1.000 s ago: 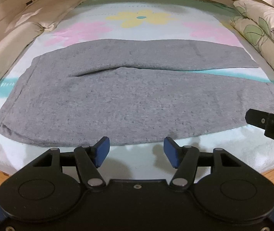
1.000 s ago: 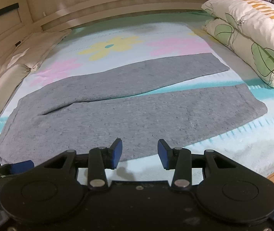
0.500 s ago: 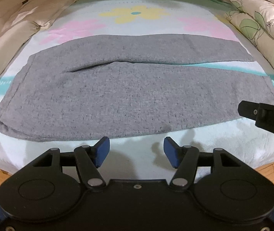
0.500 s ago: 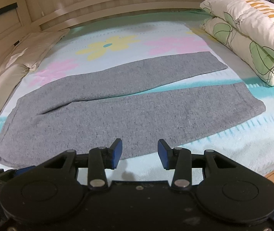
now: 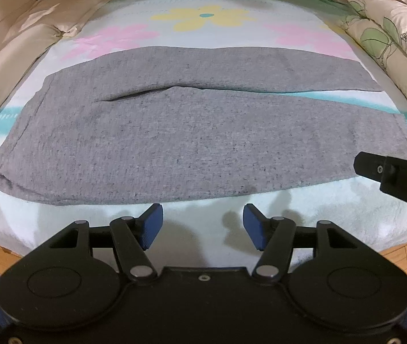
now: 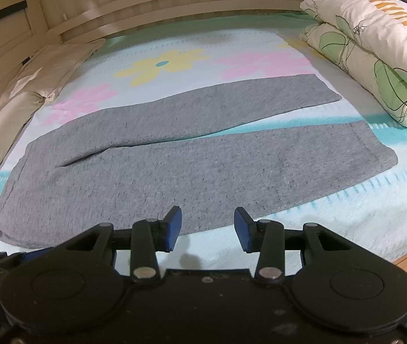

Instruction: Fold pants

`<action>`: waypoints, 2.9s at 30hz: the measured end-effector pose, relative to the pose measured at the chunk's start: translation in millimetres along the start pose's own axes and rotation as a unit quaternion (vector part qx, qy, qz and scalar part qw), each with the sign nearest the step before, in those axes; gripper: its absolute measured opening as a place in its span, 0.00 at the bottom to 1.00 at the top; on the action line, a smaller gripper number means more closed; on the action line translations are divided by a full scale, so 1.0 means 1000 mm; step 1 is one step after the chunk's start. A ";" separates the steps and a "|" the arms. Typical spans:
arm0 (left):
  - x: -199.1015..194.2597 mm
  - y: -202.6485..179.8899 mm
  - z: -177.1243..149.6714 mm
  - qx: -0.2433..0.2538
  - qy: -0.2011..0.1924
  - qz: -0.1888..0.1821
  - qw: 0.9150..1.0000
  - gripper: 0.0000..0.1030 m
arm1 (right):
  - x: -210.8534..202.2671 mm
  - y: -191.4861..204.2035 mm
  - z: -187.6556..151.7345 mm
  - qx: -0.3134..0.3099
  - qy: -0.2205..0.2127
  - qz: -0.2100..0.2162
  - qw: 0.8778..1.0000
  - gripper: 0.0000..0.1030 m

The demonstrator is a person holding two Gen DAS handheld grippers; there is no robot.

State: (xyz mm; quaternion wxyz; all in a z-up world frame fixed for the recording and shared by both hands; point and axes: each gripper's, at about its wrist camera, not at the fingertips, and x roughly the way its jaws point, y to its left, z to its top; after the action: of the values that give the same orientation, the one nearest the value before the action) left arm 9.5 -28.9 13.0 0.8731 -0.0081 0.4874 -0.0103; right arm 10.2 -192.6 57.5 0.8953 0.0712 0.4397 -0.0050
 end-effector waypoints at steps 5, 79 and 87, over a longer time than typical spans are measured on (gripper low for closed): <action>0.001 0.001 0.000 -0.005 0.003 0.001 1.000 0.62 | 0.000 0.001 -0.001 -0.003 0.001 0.003 1.000 0.42; 0.012 0.116 0.072 -0.085 -0.122 -0.009 0.989 0.59 | 0.023 0.009 0.054 -0.062 0.081 -0.005 0.995 0.42; 0.077 0.102 0.062 -0.012 -0.056 0.036 0.998 0.58 | 0.115 0.044 0.050 -0.070 0.109 0.038 0.991 0.36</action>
State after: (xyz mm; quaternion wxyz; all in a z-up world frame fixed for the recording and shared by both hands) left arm 103.7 71.3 -22.7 0.8986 -0.0010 0.4379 0.0277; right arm 122.7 -149.6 2.3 0.8442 0.0254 0.5312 0.0671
